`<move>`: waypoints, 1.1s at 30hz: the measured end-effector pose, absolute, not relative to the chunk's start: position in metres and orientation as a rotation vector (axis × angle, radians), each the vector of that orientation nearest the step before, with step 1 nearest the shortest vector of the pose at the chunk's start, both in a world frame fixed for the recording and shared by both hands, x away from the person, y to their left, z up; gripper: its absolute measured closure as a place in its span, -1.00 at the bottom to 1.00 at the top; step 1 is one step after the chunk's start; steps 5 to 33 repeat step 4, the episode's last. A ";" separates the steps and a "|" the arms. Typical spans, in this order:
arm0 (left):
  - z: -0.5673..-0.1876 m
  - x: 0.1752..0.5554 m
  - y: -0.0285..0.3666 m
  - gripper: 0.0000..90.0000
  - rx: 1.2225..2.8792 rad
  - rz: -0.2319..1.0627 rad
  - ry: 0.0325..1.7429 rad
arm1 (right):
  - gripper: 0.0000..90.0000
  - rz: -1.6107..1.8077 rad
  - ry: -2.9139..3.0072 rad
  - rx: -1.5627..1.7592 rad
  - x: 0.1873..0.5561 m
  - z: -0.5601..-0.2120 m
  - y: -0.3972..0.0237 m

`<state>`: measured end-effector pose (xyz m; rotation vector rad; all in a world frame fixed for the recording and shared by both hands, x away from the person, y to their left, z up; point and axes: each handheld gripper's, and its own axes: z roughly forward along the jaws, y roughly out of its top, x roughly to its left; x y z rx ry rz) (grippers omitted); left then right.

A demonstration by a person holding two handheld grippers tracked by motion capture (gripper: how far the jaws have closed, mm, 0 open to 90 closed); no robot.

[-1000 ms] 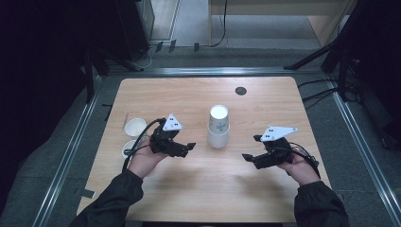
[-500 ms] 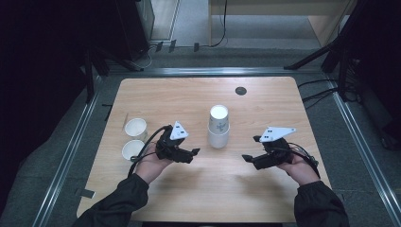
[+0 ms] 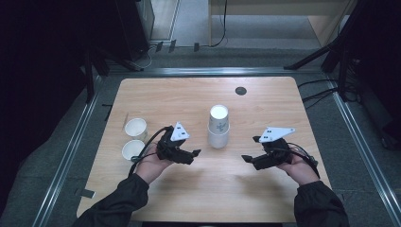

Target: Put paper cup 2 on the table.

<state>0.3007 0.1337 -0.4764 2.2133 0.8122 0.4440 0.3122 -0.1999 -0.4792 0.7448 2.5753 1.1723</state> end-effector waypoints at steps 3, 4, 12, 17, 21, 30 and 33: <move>-0.477 0.301 0.133 -0.62 2.221 0.437 0.808 | -0.58 1.171 2.577 0.745 0.312 -0.479 -0.200; -0.478 0.301 0.133 -0.62 2.226 0.439 0.807 | -0.58 1.169 2.577 0.746 0.312 -0.479 -0.200; -0.478 0.301 0.133 -0.62 2.226 0.439 0.807 | -0.58 1.169 2.577 0.746 0.312 -0.479 -0.200; -0.478 0.301 0.133 -0.62 2.226 0.439 0.807 | -0.58 1.169 2.577 0.746 0.312 -0.479 -0.200; -0.478 0.301 0.133 -0.62 2.226 0.439 0.807 | -0.58 1.169 2.577 0.746 0.312 -0.479 -0.200; -0.478 0.301 0.133 -0.62 2.226 0.439 0.807 | -0.58 1.169 2.577 0.746 0.312 -0.479 -0.200; -0.478 0.301 0.133 -0.62 2.226 0.439 0.807 | -0.58 1.169 2.577 0.746 0.312 -0.479 -0.200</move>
